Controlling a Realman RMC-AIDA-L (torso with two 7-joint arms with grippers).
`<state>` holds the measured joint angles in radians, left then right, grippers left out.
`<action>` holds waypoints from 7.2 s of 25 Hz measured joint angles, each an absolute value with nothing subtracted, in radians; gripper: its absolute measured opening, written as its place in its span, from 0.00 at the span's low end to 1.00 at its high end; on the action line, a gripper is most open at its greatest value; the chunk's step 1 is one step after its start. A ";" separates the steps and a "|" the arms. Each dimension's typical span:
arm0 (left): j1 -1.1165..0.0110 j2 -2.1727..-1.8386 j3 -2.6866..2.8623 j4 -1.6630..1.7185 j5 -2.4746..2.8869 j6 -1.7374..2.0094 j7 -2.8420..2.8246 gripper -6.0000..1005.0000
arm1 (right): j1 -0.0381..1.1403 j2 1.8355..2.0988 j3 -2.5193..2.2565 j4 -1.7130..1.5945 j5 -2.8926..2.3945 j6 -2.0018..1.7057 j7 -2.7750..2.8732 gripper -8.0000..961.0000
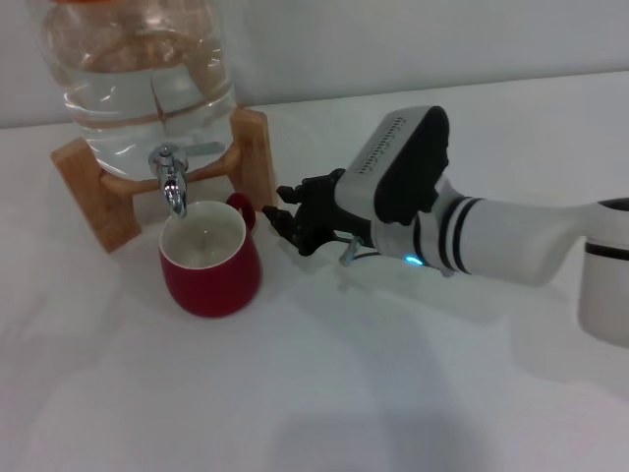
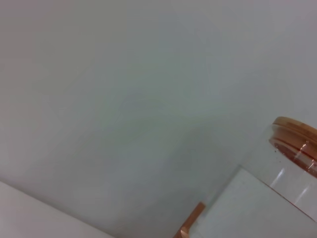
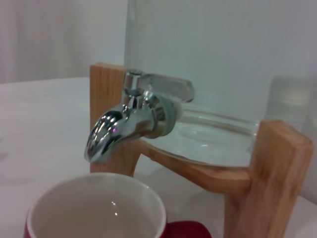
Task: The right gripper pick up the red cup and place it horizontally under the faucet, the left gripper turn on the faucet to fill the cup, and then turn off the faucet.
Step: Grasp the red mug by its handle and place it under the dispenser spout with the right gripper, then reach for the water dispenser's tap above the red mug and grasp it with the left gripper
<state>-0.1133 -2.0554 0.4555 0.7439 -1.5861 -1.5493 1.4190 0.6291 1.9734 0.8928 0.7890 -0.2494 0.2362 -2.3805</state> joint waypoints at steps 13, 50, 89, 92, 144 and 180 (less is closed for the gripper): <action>-0.111 -2.054 0.456 0.744 -1.585 -1.549 1.419 0.80 | 0.494 1.896 0.905 0.947 -0.288 0.237 -2.314 0.27; -0.117 -2.050 0.456 0.744 -1.578 -1.548 1.417 0.80 | 0.375 1.810 1.842 0.610 -1.139 1.423 -1.670 0.29; -0.364 -2.076 0.973 1.790 -0.729 -1.741 0.629 0.80 | 0.336 1.843 1.943 0.623 -1.207 1.205 -1.606 0.63; -0.392 -2.078 1.095 1.872 -0.650 -1.711 0.621 0.80 | 0.338 1.846 1.943 0.623 -1.210 1.203 -1.609 0.63; -0.699 -2.076 1.245 1.675 -0.793 -1.746 0.798 0.80 | 0.331 1.874 1.943 0.623 -1.212 1.206 -1.620 0.63; -0.738 -2.075 1.244 1.561 -0.726 -1.660 0.823 0.80 | 0.327 1.878 1.944 0.613 -1.212 1.236 -1.619 0.63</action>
